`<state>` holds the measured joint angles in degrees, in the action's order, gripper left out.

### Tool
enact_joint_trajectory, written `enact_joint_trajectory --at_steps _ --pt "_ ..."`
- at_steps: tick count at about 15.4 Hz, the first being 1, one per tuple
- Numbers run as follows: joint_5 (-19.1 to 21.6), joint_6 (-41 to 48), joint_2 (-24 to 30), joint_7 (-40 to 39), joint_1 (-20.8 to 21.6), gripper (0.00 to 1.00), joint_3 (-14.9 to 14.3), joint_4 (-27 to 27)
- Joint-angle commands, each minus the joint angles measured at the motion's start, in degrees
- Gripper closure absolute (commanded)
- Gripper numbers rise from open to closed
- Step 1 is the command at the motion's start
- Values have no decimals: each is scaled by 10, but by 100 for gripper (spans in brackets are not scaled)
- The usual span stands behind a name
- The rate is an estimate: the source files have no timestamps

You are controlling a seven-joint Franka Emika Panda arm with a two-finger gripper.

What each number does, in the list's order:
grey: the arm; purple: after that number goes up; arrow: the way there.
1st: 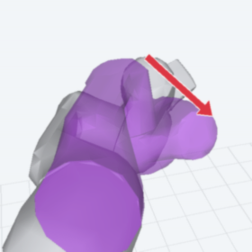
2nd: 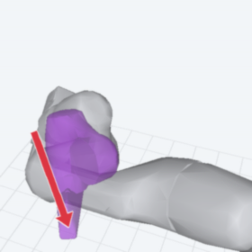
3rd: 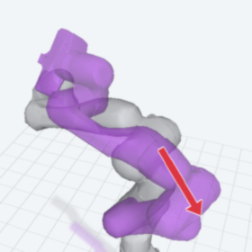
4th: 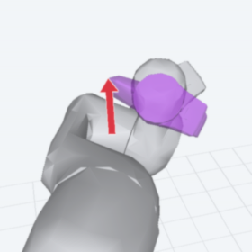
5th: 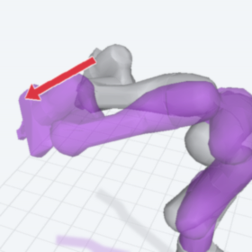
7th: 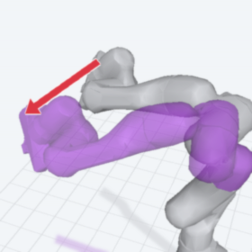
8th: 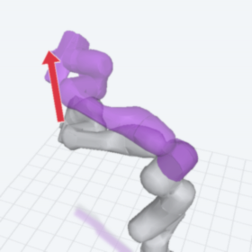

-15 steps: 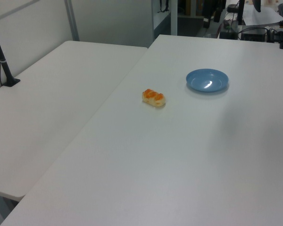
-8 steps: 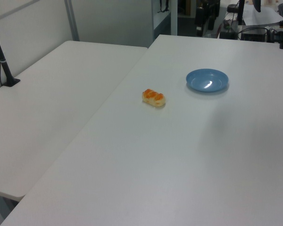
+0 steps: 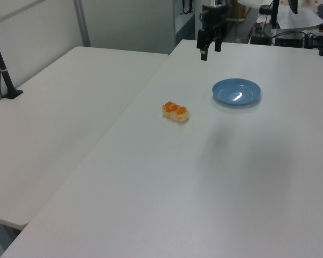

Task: Put the bread on a plate
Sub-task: 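Move the open gripper over the orange-topped bread roll, then lower the gripper around the bread roll and close on it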

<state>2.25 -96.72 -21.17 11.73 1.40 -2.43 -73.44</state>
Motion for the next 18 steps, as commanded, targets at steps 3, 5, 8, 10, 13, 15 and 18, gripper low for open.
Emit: enact_joint_trajectory --at_steps 3,5,8,10,13,15,18 --pt "-33 -50 -90 65 36 2 -17 76" --pt "-33 -72 -109 80 46 2 -29 77" --pt "-35 -96 -130 88 48 1 -30 79" --pt "-43 -106 -150 91 48 0 -30 81" --pt "-49 -134 -181 99 48 0 -30 90" --pt "-61 -138 -212 107 49 0 -32 109" --pt "-62 -150 -233 114 55 1 -32 109"
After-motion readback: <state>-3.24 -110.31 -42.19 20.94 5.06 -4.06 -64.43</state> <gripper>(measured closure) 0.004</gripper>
